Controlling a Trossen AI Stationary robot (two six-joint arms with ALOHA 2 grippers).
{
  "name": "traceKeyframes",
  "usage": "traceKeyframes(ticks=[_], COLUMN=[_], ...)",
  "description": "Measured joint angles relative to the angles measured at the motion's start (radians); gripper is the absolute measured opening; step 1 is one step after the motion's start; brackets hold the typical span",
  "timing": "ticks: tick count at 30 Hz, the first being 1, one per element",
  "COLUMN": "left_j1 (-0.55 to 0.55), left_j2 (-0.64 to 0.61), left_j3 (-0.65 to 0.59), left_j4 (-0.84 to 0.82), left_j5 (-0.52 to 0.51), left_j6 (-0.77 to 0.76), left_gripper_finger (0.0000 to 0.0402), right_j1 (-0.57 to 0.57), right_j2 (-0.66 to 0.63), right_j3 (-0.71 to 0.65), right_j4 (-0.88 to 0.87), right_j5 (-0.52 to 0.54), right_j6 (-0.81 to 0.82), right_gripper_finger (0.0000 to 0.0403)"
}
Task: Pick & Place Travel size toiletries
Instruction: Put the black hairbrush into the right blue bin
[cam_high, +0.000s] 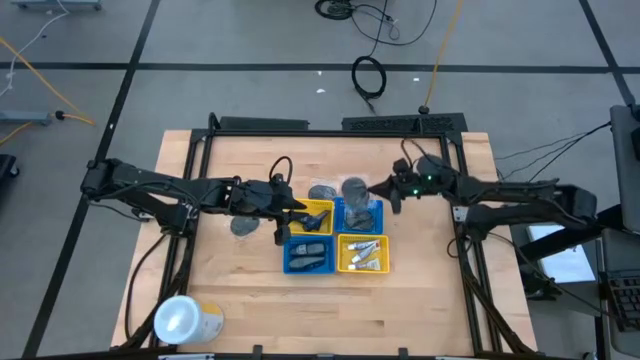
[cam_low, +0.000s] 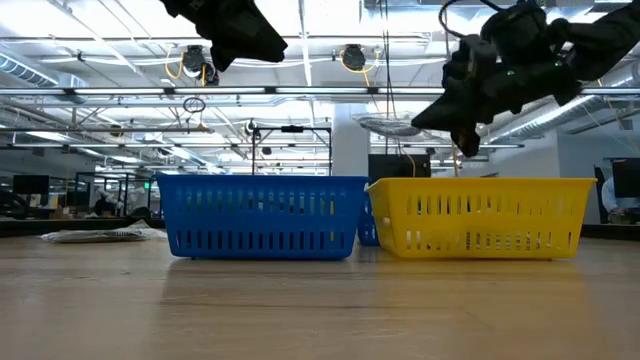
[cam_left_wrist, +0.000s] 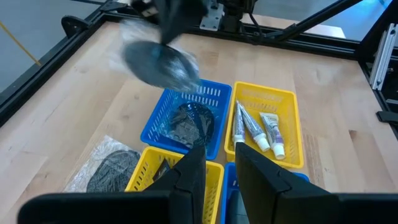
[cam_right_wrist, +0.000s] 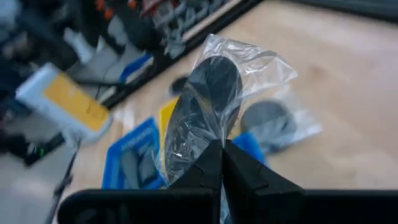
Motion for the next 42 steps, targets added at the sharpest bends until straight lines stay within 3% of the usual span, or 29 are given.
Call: traceKeyframes(ticks=[7, 15, 29, 36, 42], left_j1=[0.0, 0.0, 0.0, 0.0, 0.001], left_j2=[0.0, 0.0, 0.0, 0.0, 0.0], left_j3=[0.0, 0.0, 0.0, 0.0, 0.0], left_j4=[0.0, 0.0, 0.0, -0.013, -0.114], left_j5=[0.0, 0.0, 0.0, -0.002, -0.116], left_j6=[0.001, 0.003, -0.003, -0.044, -0.12], left_gripper_finger=[0.0086, 0.0086, 0.0086, 0.0086, 0.0086], right_j1=[0.144, 0.235, 0.242, 0.241, 0.241], right_j2=[-0.003, -0.002, -0.002, 0.004, 0.017], right_j3=[0.0, 0.0, 0.0, 0.0, 0.0], right_j4=[-0.134, -0.165, -0.172, -0.17, -0.147], right_j5=[0.123, 0.272, 0.288, 0.294, 0.293], right_j6=[-0.052, -0.074, -0.09, -0.115, -0.12], right_gripper_finger=[0.0, 0.0, 0.0004, 0.0043, 0.0101])
